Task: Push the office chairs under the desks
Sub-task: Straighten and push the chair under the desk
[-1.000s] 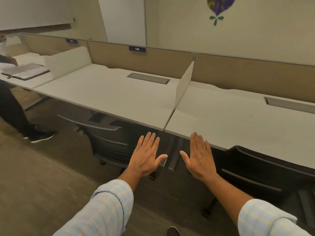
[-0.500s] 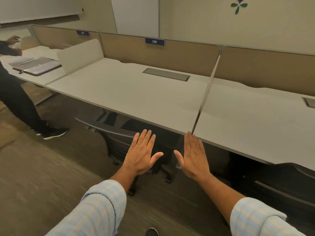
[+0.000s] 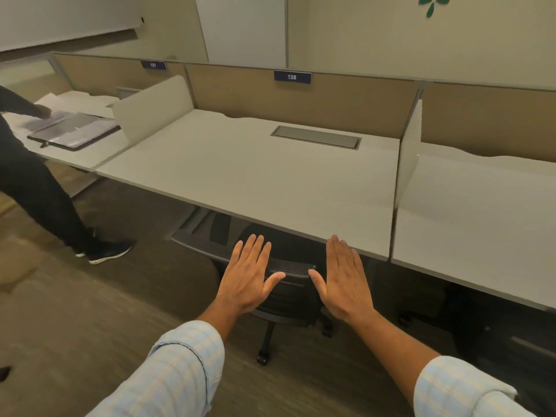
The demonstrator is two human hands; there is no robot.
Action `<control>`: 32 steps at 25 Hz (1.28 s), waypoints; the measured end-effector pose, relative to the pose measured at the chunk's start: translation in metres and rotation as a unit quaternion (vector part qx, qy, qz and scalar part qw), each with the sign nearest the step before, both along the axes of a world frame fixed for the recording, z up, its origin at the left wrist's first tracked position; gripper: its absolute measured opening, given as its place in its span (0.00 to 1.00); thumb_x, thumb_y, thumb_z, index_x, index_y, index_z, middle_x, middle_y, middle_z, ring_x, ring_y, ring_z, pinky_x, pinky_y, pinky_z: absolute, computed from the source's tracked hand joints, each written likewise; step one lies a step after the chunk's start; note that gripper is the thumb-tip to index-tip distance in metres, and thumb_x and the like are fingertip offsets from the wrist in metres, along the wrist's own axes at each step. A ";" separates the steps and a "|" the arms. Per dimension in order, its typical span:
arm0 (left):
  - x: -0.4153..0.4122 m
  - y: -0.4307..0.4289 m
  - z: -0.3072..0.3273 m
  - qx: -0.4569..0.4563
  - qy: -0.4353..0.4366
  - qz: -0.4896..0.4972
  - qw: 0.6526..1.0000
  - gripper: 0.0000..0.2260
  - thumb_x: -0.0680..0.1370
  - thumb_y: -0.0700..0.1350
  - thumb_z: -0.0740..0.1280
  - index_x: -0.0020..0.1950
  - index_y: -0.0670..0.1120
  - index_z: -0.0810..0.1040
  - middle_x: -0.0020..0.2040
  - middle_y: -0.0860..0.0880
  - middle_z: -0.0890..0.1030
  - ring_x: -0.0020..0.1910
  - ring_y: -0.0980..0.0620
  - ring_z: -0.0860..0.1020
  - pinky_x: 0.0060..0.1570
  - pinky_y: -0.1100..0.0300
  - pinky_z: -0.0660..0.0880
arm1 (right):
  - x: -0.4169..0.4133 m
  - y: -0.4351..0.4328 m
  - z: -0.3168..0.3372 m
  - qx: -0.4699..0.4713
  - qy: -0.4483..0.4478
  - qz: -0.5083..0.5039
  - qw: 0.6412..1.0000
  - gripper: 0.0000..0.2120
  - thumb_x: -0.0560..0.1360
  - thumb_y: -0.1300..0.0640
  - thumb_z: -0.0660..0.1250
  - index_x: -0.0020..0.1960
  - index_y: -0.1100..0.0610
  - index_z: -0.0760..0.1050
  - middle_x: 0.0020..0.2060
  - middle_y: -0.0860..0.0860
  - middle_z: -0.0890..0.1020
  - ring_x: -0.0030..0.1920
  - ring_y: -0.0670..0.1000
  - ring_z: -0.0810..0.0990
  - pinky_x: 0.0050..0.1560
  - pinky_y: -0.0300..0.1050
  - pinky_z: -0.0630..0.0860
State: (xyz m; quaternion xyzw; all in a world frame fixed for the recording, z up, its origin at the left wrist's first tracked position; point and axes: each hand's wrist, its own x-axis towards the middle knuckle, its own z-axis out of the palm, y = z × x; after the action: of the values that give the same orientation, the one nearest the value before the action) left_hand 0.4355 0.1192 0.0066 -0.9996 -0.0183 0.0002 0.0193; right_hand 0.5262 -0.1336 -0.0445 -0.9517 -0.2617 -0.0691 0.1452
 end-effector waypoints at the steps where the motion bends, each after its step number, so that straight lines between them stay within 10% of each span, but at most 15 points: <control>1: 0.002 0.013 -0.002 0.000 -0.001 -0.008 1.000 0.42 0.83 0.72 0.39 0.88 0.45 0.48 0.89 0.42 0.47 0.88 0.43 0.42 0.87 0.40 0.43 | 0.000 0.011 0.000 -0.006 -0.002 -0.003 1.000 0.43 0.86 0.28 0.45 0.87 0.51 0.30 0.87 0.51 0.34 0.84 0.47 0.27 0.83 0.54 0.34; 9: 0.016 0.154 -0.013 -0.016 -0.018 -0.072 0.997 0.43 0.82 0.73 0.35 0.88 0.45 0.49 0.89 0.42 0.48 0.88 0.43 0.42 0.87 0.41 0.42 | -0.015 0.115 0.008 -0.088 0.028 -0.029 0.995 0.43 0.84 0.26 0.38 0.87 0.52 0.33 0.87 0.51 0.35 0.85 0.49 0.29 0.82 0.49 0.30; 13: 0.018 0.222 -0.018 -0.032 0.016 -0.073 0.997 0.42 0.84 0.72 0.38 0.86 0.46 0.62 0.86 0.43 0.65 0.86 0.42 0.59 0.86 0.40 0.52 | -0.022 0.150 0.007 -0.086 0.040 -0.069 0.993 0.39 0.87 0.30 0.44 0.86 0.56 0.58 0.86 0.55 0.61 0.86 0.58 0.60 0.85 0.57 0.57; 16: 0.024 0.246 -0.019 -0.055 0.023 -0.087 0.994 0.37 0.85 0.71 0.45 0.75 0.47 0.76 0.69 0.46 0.81 0.72 0.46 0.76 0.81 0.42 0.63 | -0.027 0.162 0.016 -0.090 0.020 -0.092 0.991 0.36 0.84 0.27 0.36 0.53 0.46 0.77 0.54 0.50 0.86 0.52 0.49 0.83 0.63 0.56 0.80; 19: 0.033 0.255 -0.015 -0.092 0.022 -0.100 0.991 0.31 0.86 0.69 0.48 0.61 0.47 0.81 0.52 0.49 0.84 0.52 0.50 0.81 0.69 0.46 0.75 | -0.026 0.179 0.023 -0.127 0.033 -0.101 0.986 0.37 0.82 0.27 0.31 0.41 0.45 0.71 0.34 0.44 0.77 0.36 0.46 0.78 0.52 0.55 0.82; 32: 0.074 0.323 -0.025 -0.126 -0.049 -0.129 0.982 0.22 0.88 0.61 0.55 0.43 0.49 0.74 0.32 0.52 0.74 0.32 0.50 0.73 0.41 0.53 0.66 | -0.010 0.250 0.022 -0.144 0.017 -0.161 0.976 0.32 0.84 0.34 0.39 0.37 0.48 0.73 0.29 0.46 0.76 0.30 0.49 0.77 0.39 0.54 0.82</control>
State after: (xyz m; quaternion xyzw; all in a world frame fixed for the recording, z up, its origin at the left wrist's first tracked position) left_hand 0.5094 0.4420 -0.0183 -0.9868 0.1103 -0.0493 -0.1081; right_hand 0.5167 0.1161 -0.0226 -0.9932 -0.1101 -0.0368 -0.0015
